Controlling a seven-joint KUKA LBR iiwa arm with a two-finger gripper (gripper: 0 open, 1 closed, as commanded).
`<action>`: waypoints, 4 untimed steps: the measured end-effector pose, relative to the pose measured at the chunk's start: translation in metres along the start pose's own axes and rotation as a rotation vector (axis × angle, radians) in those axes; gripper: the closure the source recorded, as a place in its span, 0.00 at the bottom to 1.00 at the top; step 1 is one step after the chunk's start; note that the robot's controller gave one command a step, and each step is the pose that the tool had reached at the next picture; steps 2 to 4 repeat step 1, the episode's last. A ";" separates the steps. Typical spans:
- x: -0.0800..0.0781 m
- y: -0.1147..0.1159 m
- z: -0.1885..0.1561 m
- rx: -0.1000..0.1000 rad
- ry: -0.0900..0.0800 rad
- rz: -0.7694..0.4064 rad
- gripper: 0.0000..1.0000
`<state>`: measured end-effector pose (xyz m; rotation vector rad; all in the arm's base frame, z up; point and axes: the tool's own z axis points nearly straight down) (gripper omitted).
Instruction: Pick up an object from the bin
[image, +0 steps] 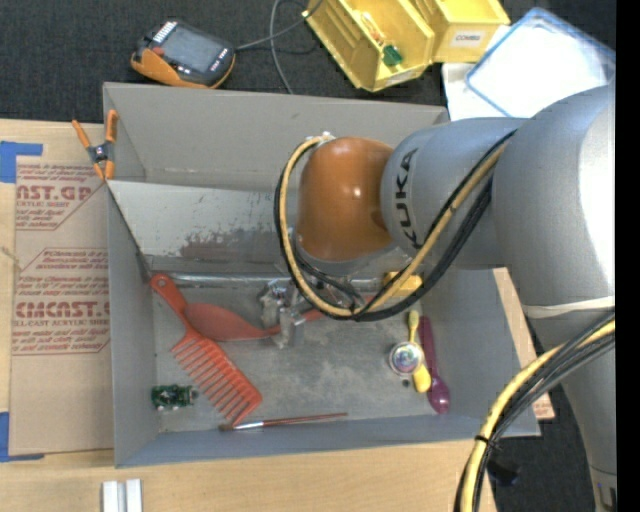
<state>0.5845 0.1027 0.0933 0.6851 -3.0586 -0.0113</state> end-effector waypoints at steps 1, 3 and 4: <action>-0.003 -0.001 -0.030 0.004 -0.013 0.000 1.00; -0.003 -0.001 -0.030 0.004 -0.013 0.000 1.00; -0.003 -0.001 -0.030 0.004 -0.013 0.000 1.00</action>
Offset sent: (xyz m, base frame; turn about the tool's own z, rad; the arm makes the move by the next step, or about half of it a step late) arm 0.0028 0.0003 0.0545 0.0000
